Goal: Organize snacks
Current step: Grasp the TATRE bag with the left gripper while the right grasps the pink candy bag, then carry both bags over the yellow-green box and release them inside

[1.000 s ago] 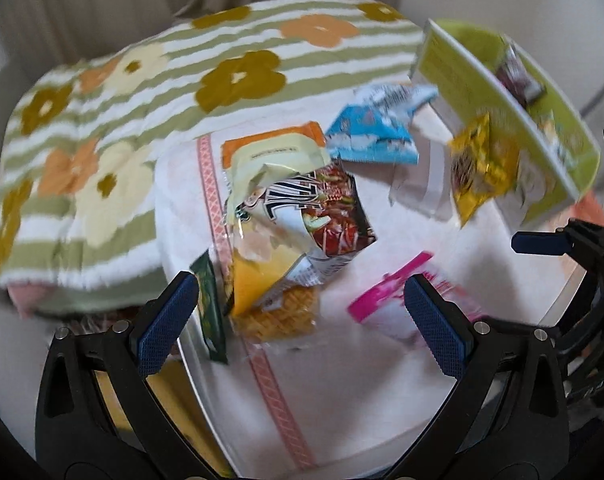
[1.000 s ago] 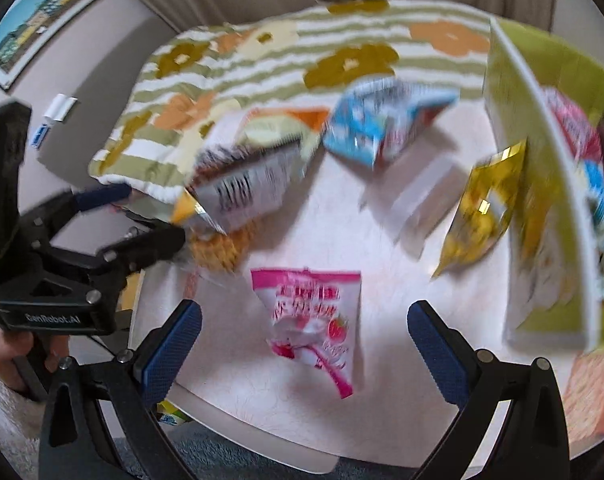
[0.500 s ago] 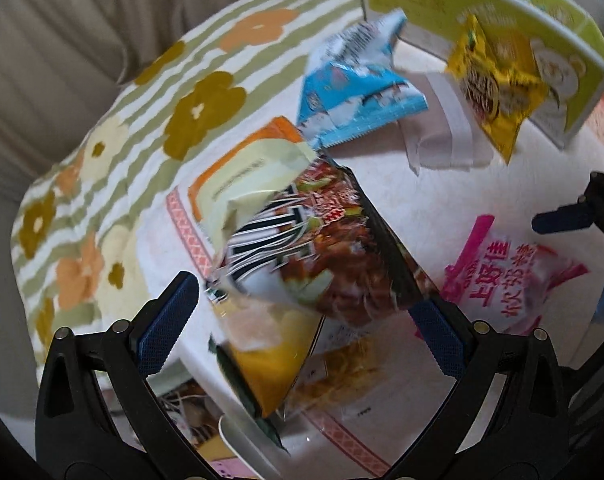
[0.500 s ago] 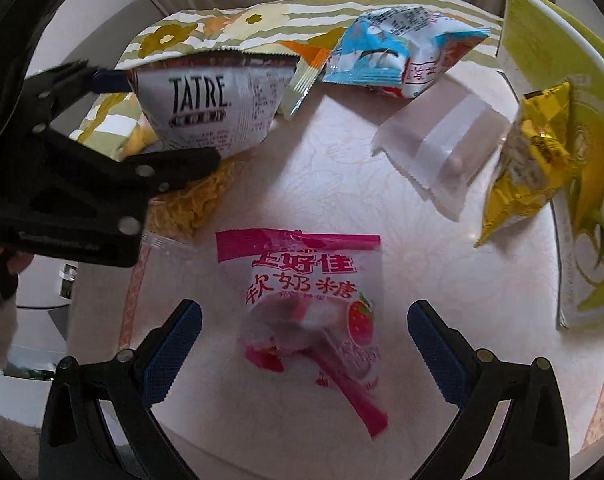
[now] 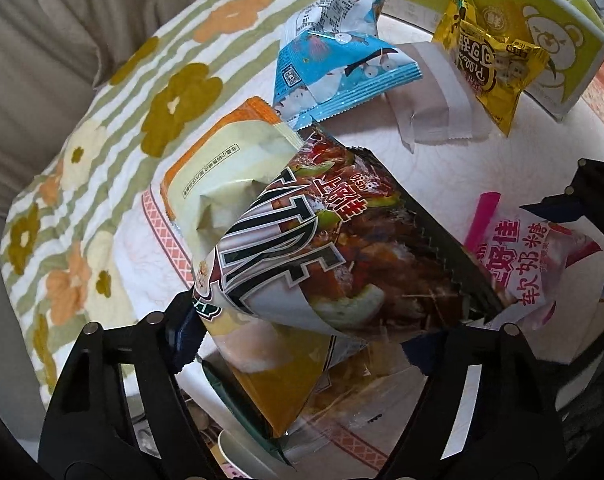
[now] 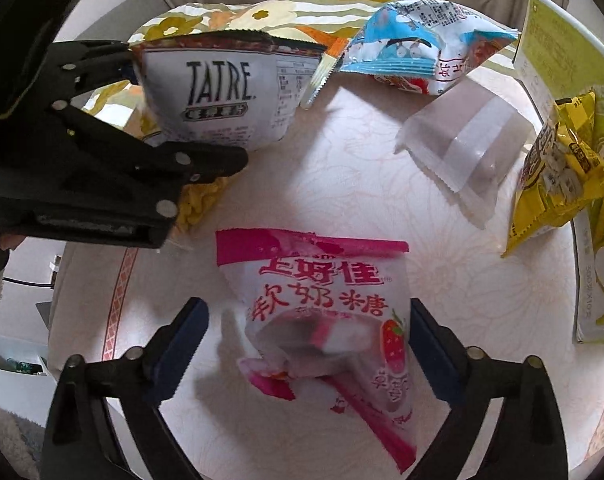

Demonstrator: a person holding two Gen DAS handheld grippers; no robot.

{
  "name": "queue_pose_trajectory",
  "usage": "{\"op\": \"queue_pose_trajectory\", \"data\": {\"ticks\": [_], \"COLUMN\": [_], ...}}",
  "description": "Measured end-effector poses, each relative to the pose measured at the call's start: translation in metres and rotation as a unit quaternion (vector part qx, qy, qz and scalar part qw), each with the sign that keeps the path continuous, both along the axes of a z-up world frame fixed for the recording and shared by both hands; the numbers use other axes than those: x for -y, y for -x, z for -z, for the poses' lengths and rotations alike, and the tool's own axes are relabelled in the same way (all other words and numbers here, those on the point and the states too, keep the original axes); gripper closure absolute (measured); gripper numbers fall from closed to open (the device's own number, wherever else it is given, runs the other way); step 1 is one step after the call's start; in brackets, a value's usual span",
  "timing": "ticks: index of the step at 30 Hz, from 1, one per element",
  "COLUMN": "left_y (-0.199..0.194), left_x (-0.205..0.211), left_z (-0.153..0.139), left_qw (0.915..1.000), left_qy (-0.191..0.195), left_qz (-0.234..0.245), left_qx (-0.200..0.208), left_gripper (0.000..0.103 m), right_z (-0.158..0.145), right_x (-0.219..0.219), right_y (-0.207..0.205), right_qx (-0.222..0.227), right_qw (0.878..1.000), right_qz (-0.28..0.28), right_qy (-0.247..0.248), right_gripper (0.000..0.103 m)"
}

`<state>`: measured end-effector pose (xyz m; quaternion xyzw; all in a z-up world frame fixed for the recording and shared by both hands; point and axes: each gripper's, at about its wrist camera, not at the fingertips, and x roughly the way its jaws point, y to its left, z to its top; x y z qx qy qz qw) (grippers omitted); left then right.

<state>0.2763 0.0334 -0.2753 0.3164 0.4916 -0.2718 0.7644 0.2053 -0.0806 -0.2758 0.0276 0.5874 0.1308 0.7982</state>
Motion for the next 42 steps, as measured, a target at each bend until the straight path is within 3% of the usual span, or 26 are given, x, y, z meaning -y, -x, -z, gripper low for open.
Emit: {"op": "queue_pose_trajectory", "data": {"ticks": [4, 14, 20, 30, 38, 42], "left_y": [-0.001, 0.007, 0.011, 0.009, 0.012, 0.019], "left_x": [-0.005, -0.007, -0.011, -0.008, 0.038, 0.077], "left_z": [-0.003, -0.017, -0.038, -0.107, -0.164, -0.187], "left_qw": [0.9999, 0.9993, 0.9976, 0.9886, 0.9797, 0.9737], "left_qy": [0.013, 0.03, 0.053, 0.116, 0.153, 0.175], "left_qz": [-0.008, -0.021, -0.039, -0.082, -0.095, -0.107], "left_qx": [0.002, 0.011, 0.018, 0.049, 0.087, 0.098], "left_gripper": [0.037, 0.04, 0.04, 0.04, 0.04, 0.04], "right_z": [-0.003, -0.018, -0.041, -0.123, -0.177, -0.199], "right_x": [0.0, 0.011, 0.022, 0.057, 0.113, 0.164], "right_y": [-0.003, -0.001, -0.001, 0.01, 0.002, 0.004], "right_qx": [0.0, 0.009, 0.024, 0.086, 0.141, 0.168], "right_qw": [1.0, 1.0, 1.0, 0.995, 0.987, 0.982], "right_qz": [0.002, -0.001, 0.015, 0.053, 0.078, 0.082], "right_qy": [0.011, 0.016, 0.011, 0.006, -0.018, -0.019], "right_gripper": [0.022, 0.044, 0.045, 0.045, 0.045, 0.045]}}
